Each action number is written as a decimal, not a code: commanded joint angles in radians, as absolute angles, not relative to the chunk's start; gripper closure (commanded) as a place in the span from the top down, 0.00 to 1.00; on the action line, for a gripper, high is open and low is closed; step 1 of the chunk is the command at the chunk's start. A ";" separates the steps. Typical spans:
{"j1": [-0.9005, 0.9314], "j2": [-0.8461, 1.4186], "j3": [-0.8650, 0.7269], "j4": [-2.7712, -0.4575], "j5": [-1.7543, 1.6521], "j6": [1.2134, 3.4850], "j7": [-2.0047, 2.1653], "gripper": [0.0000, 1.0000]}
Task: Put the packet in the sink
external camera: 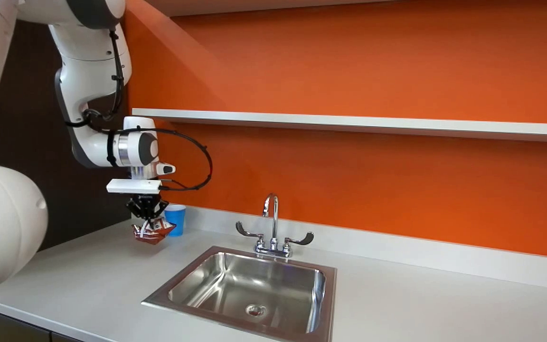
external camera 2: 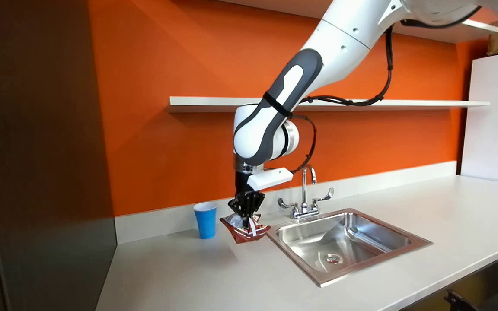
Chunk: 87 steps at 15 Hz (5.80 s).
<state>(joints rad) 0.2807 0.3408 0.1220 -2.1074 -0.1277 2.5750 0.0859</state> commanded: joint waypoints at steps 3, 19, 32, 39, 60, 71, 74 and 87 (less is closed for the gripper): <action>0.255 0.233 0.074 -2.224 -0.152 2.597 0.169 0.00; 0.066 0.145 -0.111 -2.470 -0.161 2.785 0.223 0.00; 0.018 0.403 -0.121 -2.405 -0.084 2.904 0.160 0.00; 0.018 0.562 -0.095 -2.327 -0.062 2.934 0.139 0.00; 0.076 0.581 -0.113 -2.289 -0.065 2.893 0.155 0.66; 0.252 0.328 -0.204 -2.405 -0.170 2.793 0.224 1.00; 0.238 0.244 -0.158 -2.449 -0.190 2.750 0.202 1.00; 0.191 0.040 0.039 -2.502 -0.146 2.467 0.224 1.00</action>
<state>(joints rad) 0.2317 0.0400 -0.0010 -2.5043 -0.1447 2.4696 0.2249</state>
